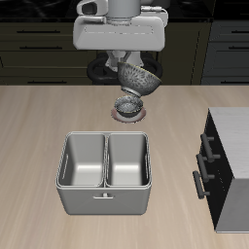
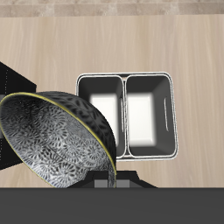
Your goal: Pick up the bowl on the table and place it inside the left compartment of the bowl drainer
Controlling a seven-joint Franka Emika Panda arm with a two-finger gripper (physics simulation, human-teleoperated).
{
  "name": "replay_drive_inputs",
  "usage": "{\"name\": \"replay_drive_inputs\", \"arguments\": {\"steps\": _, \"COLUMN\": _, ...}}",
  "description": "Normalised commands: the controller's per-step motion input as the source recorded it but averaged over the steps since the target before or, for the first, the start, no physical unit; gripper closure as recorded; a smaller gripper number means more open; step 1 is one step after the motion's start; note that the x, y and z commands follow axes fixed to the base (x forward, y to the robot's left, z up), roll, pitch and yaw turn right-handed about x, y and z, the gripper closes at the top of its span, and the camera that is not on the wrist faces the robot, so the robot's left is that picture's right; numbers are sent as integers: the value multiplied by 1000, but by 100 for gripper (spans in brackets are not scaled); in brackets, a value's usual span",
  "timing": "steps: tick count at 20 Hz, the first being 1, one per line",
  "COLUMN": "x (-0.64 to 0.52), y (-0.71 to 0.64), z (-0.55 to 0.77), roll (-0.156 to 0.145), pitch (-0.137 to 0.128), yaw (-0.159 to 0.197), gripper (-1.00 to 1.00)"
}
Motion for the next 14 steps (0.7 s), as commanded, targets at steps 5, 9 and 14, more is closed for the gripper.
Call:
{"name": "replay_drive_inputs", "arguments": {"steps": 5, "x": 157, "y": 187, "z": -283, "roll": 26, "pitch": 31, "yaw": 28, "gripper": 100}}
{"name": "replay_drive_inputs", "arguments": {"steps": 9, "x": 79, "y": 37, "z": -300, "roll": 3, "pitch": 38, "yaw": 9, "gripper": 100}}
{"name": "replay_drive_inputs", "arguments": {"steps": 14, "x": 86, "y": -67, "z": -287, "roll": -6, "pitch": 35, "yaw": 0, "gripper": 100}}
